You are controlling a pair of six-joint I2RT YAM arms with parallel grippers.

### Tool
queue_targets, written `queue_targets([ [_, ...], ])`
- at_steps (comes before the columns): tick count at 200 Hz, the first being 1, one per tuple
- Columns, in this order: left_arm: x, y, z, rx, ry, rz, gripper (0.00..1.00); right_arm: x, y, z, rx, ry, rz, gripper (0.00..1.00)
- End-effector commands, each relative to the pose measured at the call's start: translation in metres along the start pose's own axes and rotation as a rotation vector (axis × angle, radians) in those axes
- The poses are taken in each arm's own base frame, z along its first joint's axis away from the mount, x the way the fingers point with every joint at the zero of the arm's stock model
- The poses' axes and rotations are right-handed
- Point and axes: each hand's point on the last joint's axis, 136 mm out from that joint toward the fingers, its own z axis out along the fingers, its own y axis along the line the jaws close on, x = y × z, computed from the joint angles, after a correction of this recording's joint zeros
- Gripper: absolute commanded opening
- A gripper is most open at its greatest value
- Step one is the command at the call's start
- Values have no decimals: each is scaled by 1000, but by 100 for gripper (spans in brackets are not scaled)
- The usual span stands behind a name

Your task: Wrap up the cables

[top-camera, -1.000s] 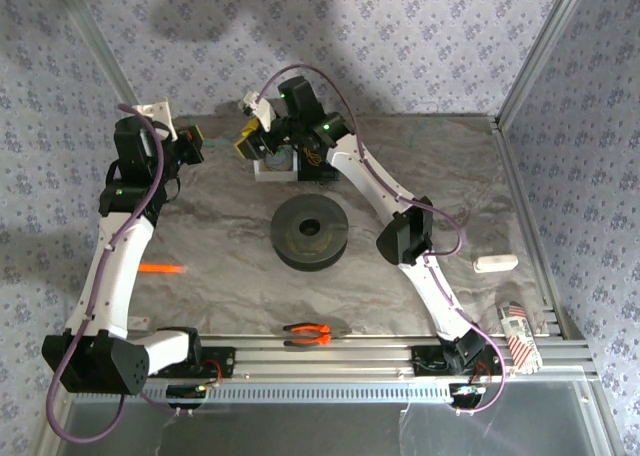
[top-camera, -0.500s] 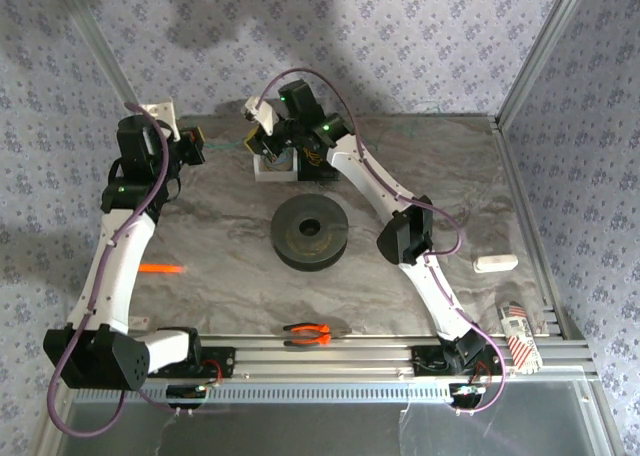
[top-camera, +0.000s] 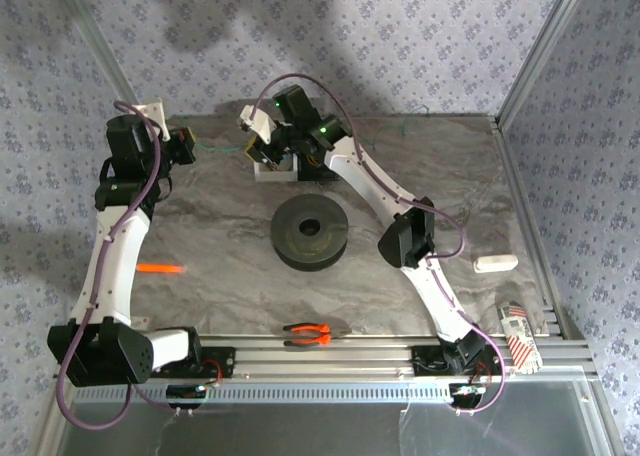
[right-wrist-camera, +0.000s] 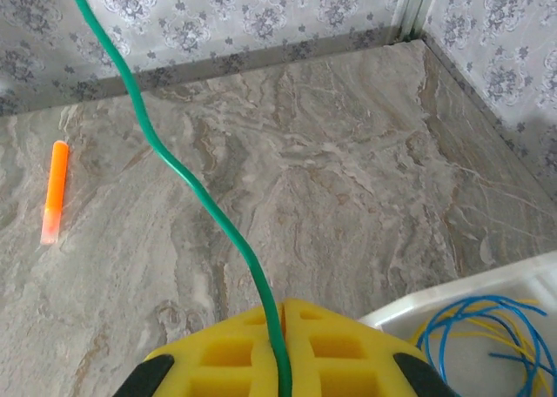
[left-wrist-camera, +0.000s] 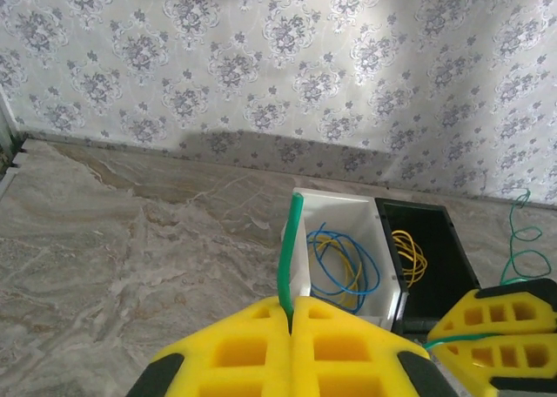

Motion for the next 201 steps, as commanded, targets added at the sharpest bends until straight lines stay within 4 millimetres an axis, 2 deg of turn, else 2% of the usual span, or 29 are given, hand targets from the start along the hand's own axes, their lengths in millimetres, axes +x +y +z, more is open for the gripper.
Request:
queue_targets([
  [1, -36, 17, -9, -81, -142, -32, 0, 20, 1, -30, 46, 138, 5, 0],
  [28, -37, 19, -6, -76, -147, -57, 0, 27, 6, -44, 73, 207, 0, 0],
  [57, -35, 6, -2, -6, -112, -45, 0, 19, 5, -63, 136, 224, -6, 0],
  [61, -35, 3, -2, 13, -104, -39, 4, 17, 4, -66, 147, 222, -6, 0],
  [71, -32, -5, -2, 54, -81, -27, 21, 12, 3, -72, 169, 214, -10, 0],
  [94, -27, -16, -11, 105, -54, -13, 46, 3, 0, -78, 211, 197, -10, 0],
  [116, -22, -20, -32, 108, -50, 9, 64, 5, -6, -80, 251, 210, 4, 0],
  [135, -11, -22, -54, 102, -37, 33, 72, 12, -8, -78, 271, 236, 20, 0],
  [173, 24, -25, -94, 102, -3, 54, 91, 24, -10, -70, 300, 263, 53, 0],
  [201, 63, -28, -103, 148, 81, 14, 97, 28, -11, -69, 333, 277, 77, 0],
])
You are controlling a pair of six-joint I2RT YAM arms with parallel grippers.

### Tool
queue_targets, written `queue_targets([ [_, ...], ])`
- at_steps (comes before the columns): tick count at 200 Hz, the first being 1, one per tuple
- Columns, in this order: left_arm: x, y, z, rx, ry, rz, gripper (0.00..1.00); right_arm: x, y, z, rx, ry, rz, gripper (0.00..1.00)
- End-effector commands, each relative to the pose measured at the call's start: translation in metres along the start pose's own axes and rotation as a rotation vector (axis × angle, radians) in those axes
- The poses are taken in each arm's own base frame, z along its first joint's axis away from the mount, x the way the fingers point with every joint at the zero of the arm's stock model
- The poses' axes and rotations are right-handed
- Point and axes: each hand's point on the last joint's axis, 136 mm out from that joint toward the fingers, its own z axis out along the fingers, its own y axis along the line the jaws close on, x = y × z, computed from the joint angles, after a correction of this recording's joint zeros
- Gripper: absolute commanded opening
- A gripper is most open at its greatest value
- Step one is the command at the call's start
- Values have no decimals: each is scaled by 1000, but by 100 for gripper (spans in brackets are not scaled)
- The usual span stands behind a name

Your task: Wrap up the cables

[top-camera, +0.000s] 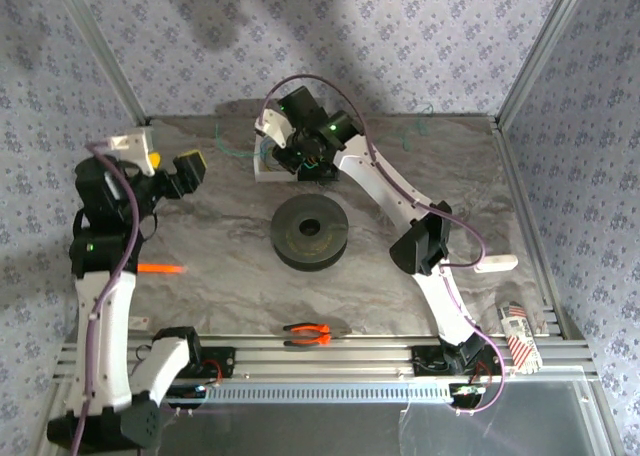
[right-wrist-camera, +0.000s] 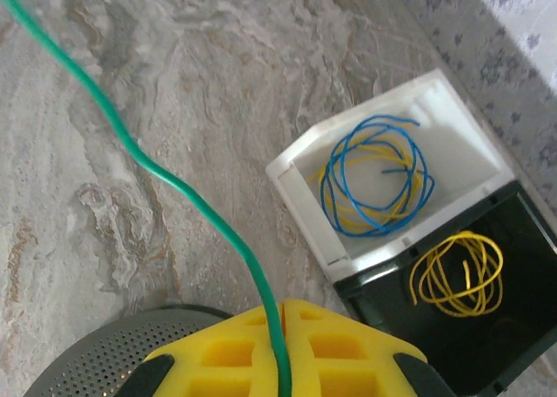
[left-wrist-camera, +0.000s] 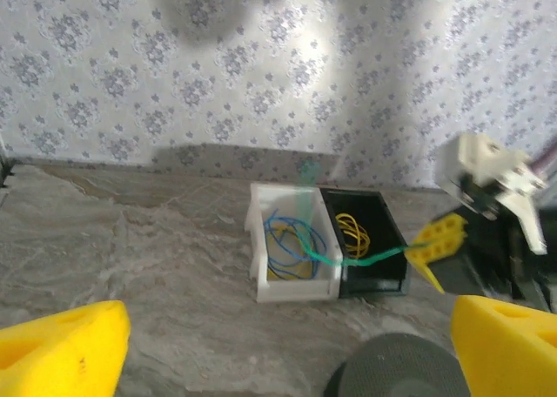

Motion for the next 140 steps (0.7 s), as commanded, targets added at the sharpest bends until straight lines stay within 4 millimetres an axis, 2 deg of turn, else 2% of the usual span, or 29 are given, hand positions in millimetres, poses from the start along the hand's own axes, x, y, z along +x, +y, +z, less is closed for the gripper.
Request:
queue_targets([
  [1, 45, -2, -2, 38, 134, -47, 97, -10, -3, -22, 61, -22, 36, 0],
  [35, 100, -4, 12, 104, 265, -149, 100, -13, -6, -29, 89, -29, 84, 0],
  [62, 130, -7, 23, 129, 314, -180, 100, -17, -11, -39, 121, -45, 130, 0],
  [99, 155, -14, 40, 142, 407, -213, 100, -12, -24, -50, 211, -13, 194, 0],
  [140, 189, -29, 63, 185, 459, -253, 100, 12, -30, -54, 279, 76, 216, 0],
])
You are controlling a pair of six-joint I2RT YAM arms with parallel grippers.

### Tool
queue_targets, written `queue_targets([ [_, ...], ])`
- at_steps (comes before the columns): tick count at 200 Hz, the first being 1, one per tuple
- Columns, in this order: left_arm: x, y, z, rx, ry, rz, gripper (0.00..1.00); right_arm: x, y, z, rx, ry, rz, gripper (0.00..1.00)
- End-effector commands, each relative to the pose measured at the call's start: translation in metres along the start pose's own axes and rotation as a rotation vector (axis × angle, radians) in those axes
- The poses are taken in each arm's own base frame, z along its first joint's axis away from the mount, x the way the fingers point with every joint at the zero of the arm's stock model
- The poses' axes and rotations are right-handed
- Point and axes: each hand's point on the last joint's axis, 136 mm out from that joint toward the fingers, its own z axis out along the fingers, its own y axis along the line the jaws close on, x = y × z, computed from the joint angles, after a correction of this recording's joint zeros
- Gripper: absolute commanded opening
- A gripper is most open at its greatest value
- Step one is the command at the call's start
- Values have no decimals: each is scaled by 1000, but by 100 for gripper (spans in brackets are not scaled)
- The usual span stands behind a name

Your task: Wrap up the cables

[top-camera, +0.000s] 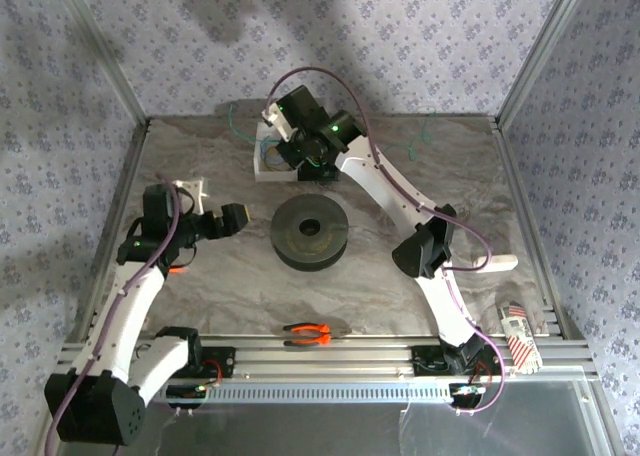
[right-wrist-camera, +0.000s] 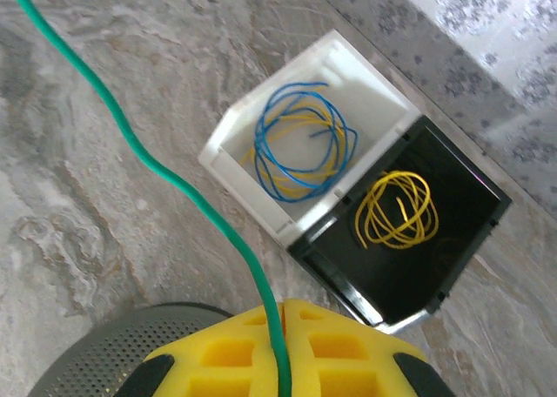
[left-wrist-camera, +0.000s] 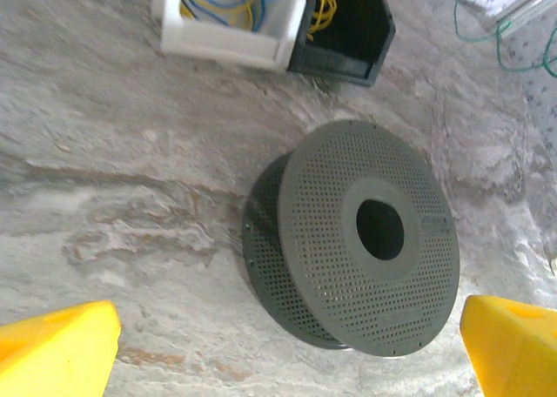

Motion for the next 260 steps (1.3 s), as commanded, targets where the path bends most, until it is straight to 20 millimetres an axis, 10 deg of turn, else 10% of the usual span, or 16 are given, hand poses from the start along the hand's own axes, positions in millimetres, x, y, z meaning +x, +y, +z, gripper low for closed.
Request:
queue_targets([
  [1, 2, -8, 18, 43, -9, -23, 100, 6, -13, -27, 75, 26, 34, 0],
  [151, 45, -23, 143, 259, 230, -106, 91, 26, -9, -19, 27, 31, 50, 0],
  [260, 55, -20, 161, 282, 298, -158, 43, 36, -14, -11, 8, 50, 78, 0],
])
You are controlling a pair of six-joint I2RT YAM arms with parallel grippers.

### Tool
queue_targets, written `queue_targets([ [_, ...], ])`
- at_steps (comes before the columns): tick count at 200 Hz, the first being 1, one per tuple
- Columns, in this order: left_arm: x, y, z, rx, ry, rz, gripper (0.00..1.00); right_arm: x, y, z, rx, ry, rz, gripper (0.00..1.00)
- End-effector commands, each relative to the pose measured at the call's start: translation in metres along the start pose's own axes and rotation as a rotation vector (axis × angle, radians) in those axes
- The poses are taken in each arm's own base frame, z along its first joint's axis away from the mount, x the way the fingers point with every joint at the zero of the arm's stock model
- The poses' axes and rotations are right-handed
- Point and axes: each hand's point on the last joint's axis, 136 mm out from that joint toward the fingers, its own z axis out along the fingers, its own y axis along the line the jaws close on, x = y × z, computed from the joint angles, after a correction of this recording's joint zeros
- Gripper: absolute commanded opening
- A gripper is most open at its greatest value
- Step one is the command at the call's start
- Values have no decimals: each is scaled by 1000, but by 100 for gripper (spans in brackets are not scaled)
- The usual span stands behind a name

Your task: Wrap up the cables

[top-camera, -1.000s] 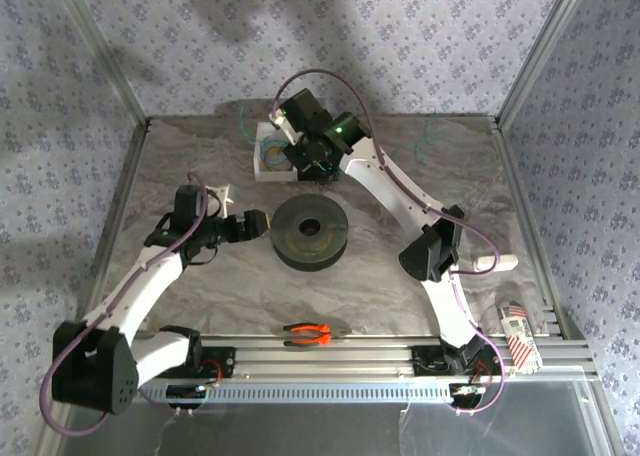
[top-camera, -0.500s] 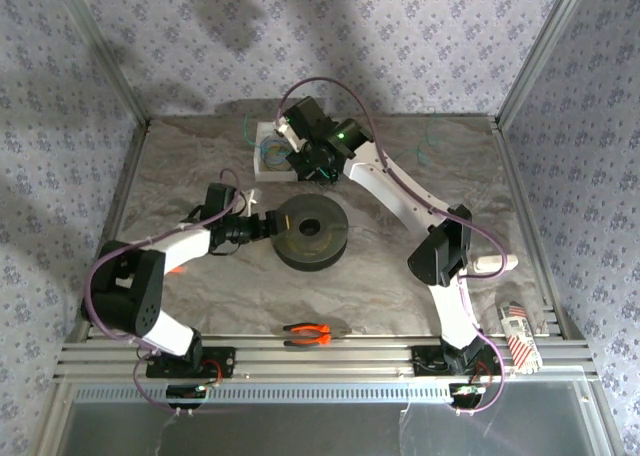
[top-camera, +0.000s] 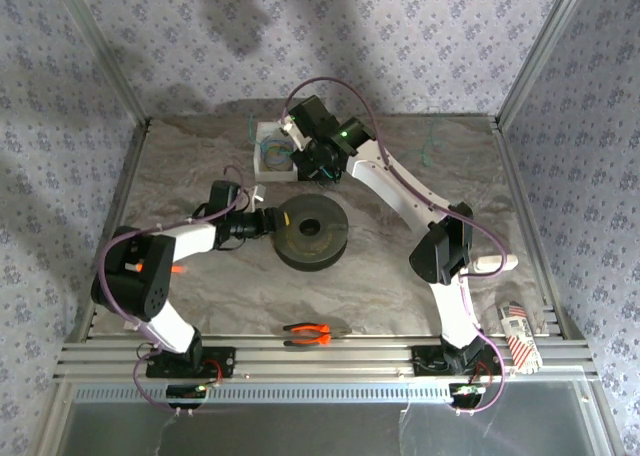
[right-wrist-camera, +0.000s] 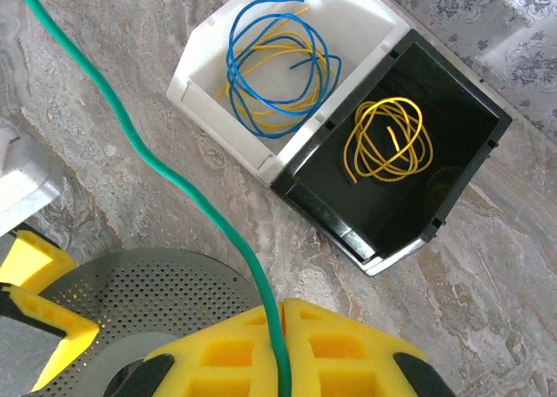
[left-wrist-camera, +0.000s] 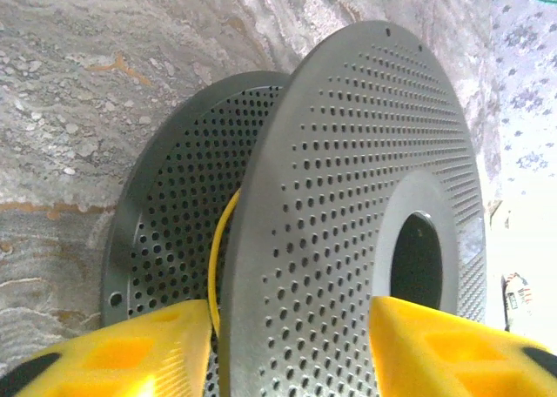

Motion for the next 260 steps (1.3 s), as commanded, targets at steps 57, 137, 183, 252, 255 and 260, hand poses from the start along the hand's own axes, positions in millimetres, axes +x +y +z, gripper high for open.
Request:
queue_targets([
  [57, -12, -12, -19, -94, 28, 64, 0, -5, -7, -20, -4, -42, 34, 0],
  [137, -35, -16, -130, -717, 33, 312, 0, -9, -12, -27, -1, -83, 58, 0],
  [183, -52, 1, -144, -910, -40, 270, 0, -7, -8, -23, -17, -79, 66, 0],
  [252, -68, 8, -129, -948, -63, 256, 0, -3, -6, -20, -28, -77, 75, 0],
  [255, -68, 8, -128, -946, -64, 256, 0, -2, -6, -20, -29, -77, 75, 0],
  [260, -68, 8, -127, -943, -62, 254, 0, -2, -6, -20, -28, -76, 75, 0],
])
